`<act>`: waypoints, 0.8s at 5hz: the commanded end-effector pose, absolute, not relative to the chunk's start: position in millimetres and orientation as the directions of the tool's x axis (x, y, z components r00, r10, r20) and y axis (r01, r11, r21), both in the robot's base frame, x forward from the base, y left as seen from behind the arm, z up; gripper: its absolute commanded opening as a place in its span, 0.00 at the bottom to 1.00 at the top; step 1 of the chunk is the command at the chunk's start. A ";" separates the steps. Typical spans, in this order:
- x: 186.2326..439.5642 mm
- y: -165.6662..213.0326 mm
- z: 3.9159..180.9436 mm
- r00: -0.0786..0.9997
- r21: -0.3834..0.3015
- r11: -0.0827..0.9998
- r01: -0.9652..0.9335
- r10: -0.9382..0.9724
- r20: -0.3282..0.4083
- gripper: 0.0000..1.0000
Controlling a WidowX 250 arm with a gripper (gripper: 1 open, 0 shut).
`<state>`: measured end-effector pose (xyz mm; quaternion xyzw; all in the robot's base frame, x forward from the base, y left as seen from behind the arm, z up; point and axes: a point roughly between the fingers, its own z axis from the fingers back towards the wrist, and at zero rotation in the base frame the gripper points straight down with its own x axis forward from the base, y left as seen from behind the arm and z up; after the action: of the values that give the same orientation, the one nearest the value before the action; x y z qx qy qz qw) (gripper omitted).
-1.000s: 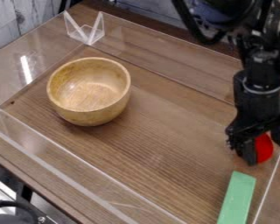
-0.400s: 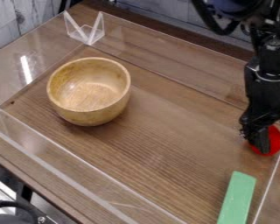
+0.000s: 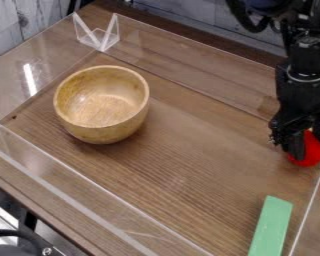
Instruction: Move the red object to the left side of the table
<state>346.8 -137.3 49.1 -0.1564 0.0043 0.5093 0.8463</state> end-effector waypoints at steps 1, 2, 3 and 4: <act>356.9 -138.4 83.2 0.502 -0.339 0.430 -0.837 0.850 -0.162 0.00; 356.5 -136.8 104.5 0.513 -0.372 0.426 -0.825 0.840 -0.177 0.00; 366.6 -114.3 131.0 0.493 -0.411 0.389 -0.824 0.850 -0.183 0.00; 373.7 -83.1 152.2 0.458 -0.439 0.343 -0.830 0.869 -0.187 0.00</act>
<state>367.5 -84.1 120.1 -0.2155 -0.0054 0.5294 0.8205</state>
